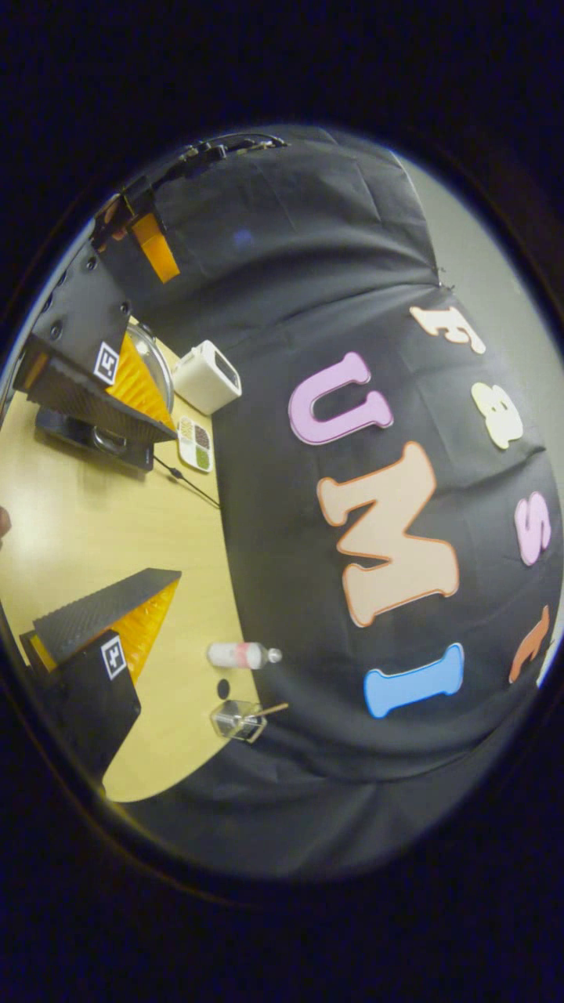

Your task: First push the handle of the pot to place it horizontally, then grasp the pot with both hands and set it on the induction cooktop.

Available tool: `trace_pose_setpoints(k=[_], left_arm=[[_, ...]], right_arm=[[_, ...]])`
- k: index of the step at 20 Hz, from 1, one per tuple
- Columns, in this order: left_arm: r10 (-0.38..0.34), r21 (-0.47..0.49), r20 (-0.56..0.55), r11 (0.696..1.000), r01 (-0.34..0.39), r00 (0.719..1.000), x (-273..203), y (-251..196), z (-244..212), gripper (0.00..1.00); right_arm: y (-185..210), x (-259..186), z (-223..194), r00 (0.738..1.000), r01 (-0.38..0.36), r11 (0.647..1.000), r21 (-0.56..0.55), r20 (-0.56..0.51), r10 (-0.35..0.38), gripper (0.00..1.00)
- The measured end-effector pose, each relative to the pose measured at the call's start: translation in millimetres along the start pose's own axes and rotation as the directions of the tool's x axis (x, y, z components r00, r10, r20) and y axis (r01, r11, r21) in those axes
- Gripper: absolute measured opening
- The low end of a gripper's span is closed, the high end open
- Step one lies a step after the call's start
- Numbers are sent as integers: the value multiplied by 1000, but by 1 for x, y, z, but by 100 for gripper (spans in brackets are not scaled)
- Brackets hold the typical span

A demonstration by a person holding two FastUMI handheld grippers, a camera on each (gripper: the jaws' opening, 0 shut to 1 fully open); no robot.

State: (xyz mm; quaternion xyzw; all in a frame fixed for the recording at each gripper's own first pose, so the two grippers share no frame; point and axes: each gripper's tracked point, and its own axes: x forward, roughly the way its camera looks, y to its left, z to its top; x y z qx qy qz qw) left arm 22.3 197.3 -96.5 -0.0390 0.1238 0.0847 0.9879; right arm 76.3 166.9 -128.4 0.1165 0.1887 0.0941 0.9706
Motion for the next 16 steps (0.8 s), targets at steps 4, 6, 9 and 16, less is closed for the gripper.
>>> trace_pose_setpoints(k=[4,6,9,16], left_arm=[[30,52,106,998,-35,994,-46,-47,18,96],[6,48,119,999,-12,993,-63,-75,16,96],[-21,51,127,999,15,992,-80,-100,12,96],[-70,75,134,995,61,988,-105,-137,6,96]], right_arm=[[-12,-45,39,996,-49,998,-43,76,52,92],[-23,-69,53,991,-47,996,-70,118,55,91],[-36,-94,59,985,-23,993,-112,166,41,91],[-58,-137,46,977,13,995,-103,213,9,92]])
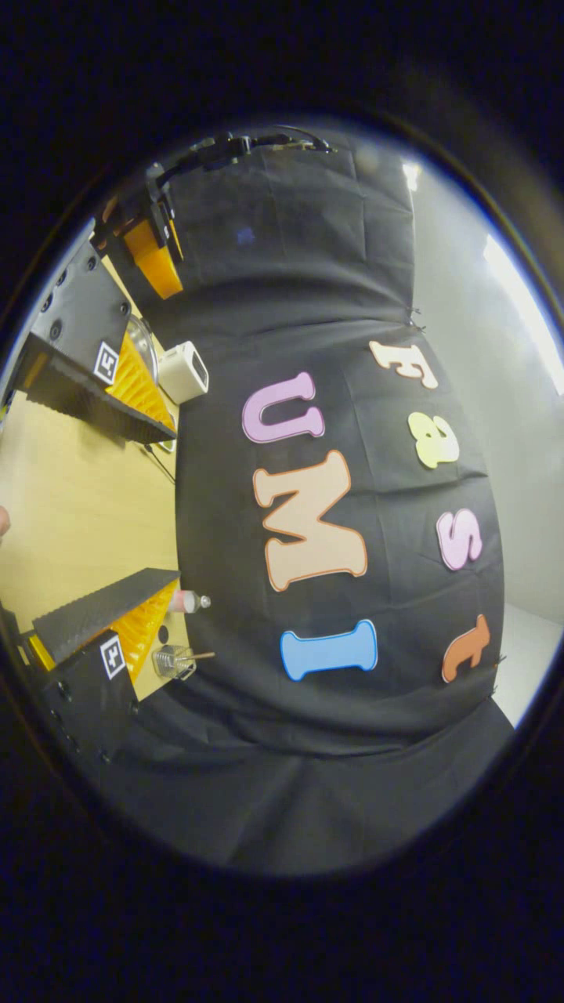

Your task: First push the handle of the pot to place it horizontally, then grasp the pot with both hands and set it on the induction cooktop.

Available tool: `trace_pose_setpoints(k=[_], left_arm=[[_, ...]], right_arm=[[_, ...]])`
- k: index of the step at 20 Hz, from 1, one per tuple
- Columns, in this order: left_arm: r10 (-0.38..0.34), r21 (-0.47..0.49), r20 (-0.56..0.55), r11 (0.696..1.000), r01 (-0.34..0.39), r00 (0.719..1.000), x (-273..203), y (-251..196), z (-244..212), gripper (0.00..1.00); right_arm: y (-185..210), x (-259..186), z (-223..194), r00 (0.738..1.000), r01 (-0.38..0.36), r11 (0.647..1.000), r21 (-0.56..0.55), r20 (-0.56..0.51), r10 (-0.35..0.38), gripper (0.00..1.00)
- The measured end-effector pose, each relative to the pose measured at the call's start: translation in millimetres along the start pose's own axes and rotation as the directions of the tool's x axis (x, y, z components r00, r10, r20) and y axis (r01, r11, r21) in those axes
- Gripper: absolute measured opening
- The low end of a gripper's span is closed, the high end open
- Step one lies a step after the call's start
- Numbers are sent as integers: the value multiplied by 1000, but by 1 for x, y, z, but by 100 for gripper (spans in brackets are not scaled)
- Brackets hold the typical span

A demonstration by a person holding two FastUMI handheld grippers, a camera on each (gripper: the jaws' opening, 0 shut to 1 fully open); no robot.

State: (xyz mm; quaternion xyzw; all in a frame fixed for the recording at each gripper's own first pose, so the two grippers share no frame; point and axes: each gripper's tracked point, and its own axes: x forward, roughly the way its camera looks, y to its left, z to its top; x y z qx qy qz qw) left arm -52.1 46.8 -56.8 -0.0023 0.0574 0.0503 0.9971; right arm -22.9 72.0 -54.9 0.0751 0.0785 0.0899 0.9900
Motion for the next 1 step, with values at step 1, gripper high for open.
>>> trace_pose_setpoints(k=[1], left_arm=[[-7,3,0,1000,7,1000,-1,-5,0,96]], right_arm=[[-3,-4,-2,1000,4,1000,2,3,-5,92]])
